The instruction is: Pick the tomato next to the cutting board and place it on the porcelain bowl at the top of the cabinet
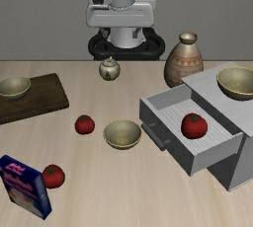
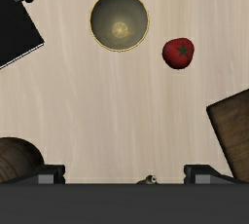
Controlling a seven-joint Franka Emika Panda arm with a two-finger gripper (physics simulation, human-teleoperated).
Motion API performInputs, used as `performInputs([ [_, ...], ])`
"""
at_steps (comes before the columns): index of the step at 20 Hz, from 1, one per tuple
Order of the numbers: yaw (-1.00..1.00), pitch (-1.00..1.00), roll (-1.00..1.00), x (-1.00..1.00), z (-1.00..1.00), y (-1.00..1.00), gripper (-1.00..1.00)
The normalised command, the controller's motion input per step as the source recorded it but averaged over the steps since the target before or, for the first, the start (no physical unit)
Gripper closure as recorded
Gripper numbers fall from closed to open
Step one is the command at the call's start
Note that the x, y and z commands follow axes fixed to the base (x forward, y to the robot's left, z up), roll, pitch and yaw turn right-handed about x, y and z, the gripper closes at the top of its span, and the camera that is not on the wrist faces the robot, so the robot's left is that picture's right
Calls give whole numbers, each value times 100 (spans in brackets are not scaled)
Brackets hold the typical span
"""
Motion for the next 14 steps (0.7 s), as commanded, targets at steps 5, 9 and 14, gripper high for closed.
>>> performInputs([
  [5,0,0,0,0,0,-100,-100],
  [9,0,0,0,50,0,-50,-100],
  [14,0,0,0,100,0,0,-100],
])
